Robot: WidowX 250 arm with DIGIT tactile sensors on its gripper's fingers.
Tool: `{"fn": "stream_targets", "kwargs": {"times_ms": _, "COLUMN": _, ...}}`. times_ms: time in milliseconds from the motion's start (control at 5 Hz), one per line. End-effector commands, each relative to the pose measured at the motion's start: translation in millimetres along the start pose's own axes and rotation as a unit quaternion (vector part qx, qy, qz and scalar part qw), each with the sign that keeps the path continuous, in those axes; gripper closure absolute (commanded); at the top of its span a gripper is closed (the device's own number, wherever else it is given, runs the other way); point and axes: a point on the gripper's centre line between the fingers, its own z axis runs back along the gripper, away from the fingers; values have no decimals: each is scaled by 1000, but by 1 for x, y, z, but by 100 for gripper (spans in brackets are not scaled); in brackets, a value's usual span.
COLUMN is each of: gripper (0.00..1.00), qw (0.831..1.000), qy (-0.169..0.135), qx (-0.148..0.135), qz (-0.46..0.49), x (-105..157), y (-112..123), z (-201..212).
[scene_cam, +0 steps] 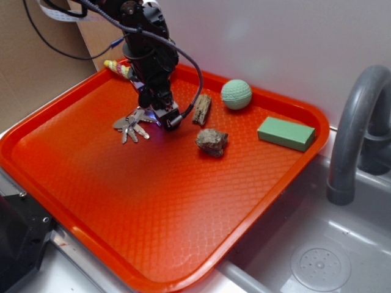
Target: Grab the silver keys.
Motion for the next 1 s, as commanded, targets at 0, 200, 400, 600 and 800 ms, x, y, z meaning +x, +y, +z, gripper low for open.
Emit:
{"fn": "stream_targets", "kwargs": {"times_ms": 0, "gripper": 100, "qw": 1000, "qy": 2, "qx": -25, "qz": 6, "x": -6, "y": 9, "z": 11}}
{"fn": "stream_targets", "kwargs": {"times_ms": 200, "gripper": 100, "qw": 1000, "qy": 1, "qx": -24, "qz": 7, "x": -8, "y": 10, "z": 14}}
{"fn": "stream_targets", "kwargs": {"times_ms": 400, "gripper": 100, "qw": 1000, "qy": 0, "qx": -16, "qz": 7, "x": -10, "y": 12, "z": 19}}
{"fn": "stream_targets", "kwargs": {"times_ms": 600, "gripper": 100, "qw": 1000, "qy": -9, "qx": -15, "qz": 22, "x": -18, "y": 23, "z": 58}}
{"fn": "stream_targets", "kwargs": {"times_ms": 800, "gripper": 100, "qw": 995, "qy": -4, "qx": -61, "qz": 80, "x": -26, "y": 39, "z": 106}}
